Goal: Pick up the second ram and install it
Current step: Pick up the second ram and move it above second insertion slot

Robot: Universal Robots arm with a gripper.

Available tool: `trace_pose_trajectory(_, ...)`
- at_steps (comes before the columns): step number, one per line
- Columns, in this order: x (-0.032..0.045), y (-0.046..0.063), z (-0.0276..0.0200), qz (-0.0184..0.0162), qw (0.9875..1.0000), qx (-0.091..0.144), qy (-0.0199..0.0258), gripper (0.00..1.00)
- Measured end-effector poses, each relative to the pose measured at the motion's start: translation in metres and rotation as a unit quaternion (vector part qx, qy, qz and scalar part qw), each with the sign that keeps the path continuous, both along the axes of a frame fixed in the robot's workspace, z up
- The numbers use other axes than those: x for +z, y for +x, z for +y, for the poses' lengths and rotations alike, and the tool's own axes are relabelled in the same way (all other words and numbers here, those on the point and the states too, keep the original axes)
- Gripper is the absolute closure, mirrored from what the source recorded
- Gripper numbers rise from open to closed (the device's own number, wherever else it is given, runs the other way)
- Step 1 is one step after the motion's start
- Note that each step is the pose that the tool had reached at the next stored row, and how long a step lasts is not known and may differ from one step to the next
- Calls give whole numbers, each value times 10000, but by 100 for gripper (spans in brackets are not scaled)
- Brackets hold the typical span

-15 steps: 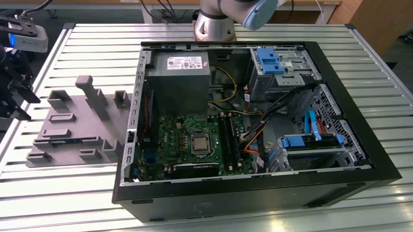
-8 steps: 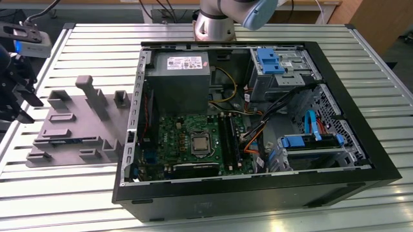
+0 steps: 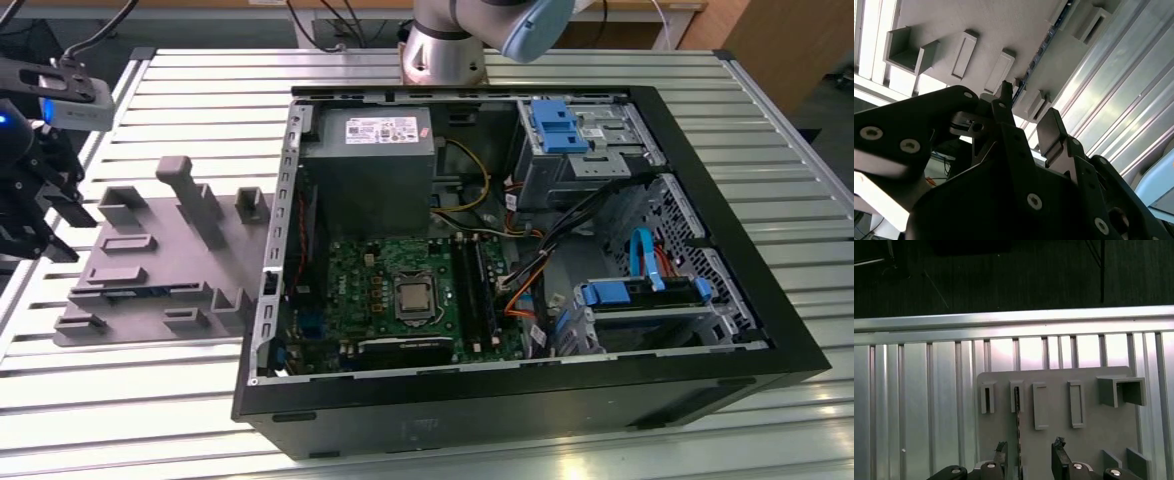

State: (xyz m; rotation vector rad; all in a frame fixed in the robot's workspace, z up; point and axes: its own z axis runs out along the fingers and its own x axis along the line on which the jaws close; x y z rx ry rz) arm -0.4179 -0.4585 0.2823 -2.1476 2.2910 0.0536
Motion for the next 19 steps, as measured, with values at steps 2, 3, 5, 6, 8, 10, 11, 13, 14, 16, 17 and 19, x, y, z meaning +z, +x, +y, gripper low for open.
trace_pose_trajectory(2, 0, 0, 0, 0, 10000, 0, 0, 53)
trace_pose_trajectory(3, -1, 0, 0, 0, 10000, 0, 0, 53)
trace_pose_trajectory(5, -13, 1, 0, -2, 10000, 0, 2, 53)
trace_pose_trajectory(6, -23, 0, 0, -1, 10000, 0, 1, 53)
trace_pose_trajectory(8, -51, 0, 0, -1, 10000, 0, 1, 53)
trace_pose_trajectory(10, -77, 0, 0, 0, 10000, 0, 1, 53)
trace_pose_trajectory(11, -90, 0, 0, -1, 10000, 0, 0, 53)
trace_pose_trajectory(13, -114, 0, 0, 0, 10000, 0, 0, 53)
trace_pose_trajectory(14, -125, 0, 0, 0, 10000, 0, 0, 53)
trace_pose_trajectory(16, -151, 0, 0, -1, 10000, 0, 1, 53)
trace_pose_trajectory(17, -164, 0, 0, -1, 10000, 0, 1, 53)
trace_pose_trajectory(19, -190, 0, 0, -1, 10000, 0, 0, 53)
